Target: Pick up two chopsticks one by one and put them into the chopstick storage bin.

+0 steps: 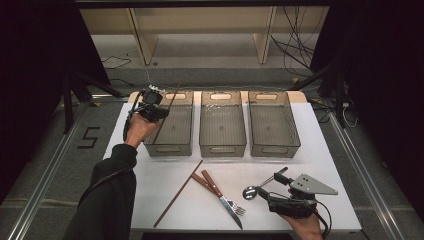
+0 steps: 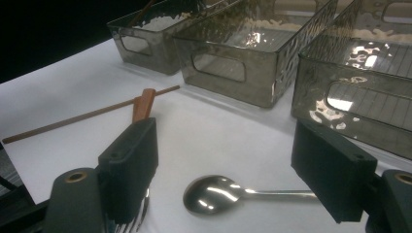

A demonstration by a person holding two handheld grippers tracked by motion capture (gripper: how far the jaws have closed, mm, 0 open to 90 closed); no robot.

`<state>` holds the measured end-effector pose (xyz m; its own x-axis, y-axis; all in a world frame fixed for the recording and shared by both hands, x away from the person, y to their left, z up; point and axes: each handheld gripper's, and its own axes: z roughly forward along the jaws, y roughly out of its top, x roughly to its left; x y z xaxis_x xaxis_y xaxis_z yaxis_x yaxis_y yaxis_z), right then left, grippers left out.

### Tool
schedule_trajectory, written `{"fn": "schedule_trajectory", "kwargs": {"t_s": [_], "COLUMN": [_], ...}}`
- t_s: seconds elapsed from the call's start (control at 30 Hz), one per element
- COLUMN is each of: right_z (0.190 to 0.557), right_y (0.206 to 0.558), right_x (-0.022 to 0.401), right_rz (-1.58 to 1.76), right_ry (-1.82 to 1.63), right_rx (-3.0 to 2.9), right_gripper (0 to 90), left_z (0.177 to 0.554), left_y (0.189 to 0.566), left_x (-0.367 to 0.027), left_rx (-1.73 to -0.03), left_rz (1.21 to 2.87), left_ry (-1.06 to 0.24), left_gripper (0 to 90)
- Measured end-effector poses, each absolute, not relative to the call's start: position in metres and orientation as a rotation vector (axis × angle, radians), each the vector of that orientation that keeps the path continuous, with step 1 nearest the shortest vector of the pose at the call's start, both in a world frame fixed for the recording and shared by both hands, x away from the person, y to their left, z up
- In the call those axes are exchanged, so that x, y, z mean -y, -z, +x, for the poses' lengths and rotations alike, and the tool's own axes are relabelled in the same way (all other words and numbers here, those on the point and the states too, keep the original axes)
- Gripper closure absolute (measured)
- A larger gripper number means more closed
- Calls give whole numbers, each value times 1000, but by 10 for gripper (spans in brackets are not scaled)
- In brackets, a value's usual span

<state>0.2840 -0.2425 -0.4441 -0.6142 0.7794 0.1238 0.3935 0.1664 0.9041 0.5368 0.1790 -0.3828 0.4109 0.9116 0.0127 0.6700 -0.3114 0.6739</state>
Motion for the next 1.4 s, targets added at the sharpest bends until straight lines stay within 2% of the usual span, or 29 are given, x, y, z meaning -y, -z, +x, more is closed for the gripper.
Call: {"fn": "schedule_trajectory", "kwargs": {"t_s": [0.07, 0.13, 0.27, 0.3, 0.33, 0.47, 0.67, 0.97, 1.23, 1.4], "right_z": [284, 284, 284, 284, 284, 284, 284, 284, 284, 284], "right_y": [444, 444, 444, 444, 444, 444, 444, 444, 444, 443], "right_x": [242, 242, 242, 243, 243, 242, 242, 242, 242, 242], "right_rz": [1114, 1114, 1114, 1116, 1116, 1115, 1115, 1118, 1115, 1117], "right_ry": [-1433, -1433, -1434, -1433, -1433, -1432, -1431, -1430, -1432, -1430], "right_rx": [-2080, -2081, -2080, -2081, -2081, -2081, -2080, -2076, -2069, -2072], "right_gripper": [258, 259, 259, 259, 259, 259, 259, 257, 256, 256], "left_z": [538, 538, 536, 536, 534, 528, 510, 475, 442, 421], "left_y": [385, 386, 384, 383, 380, 372, 356, 350, 358, 364], "left_x": [-178, -177, -177, -177, -178, -178, -179, -181, -181, -179], "left_rx": [-1358, -1357, -1387, -1388, -1391, -1377, -1345, -1293, -1258, -1261], "left_rz": [2106, 2101, 2066, 2066, 2064, 2069, 2046, 2028, 2020, 2061], "left_ry": [-500, -526, -507, -505, -496, -459, -397, -341, -274, -277], "left_gripper": [835, 819, 662, 588, 552, 445, 341, 242, 206, 205]}}
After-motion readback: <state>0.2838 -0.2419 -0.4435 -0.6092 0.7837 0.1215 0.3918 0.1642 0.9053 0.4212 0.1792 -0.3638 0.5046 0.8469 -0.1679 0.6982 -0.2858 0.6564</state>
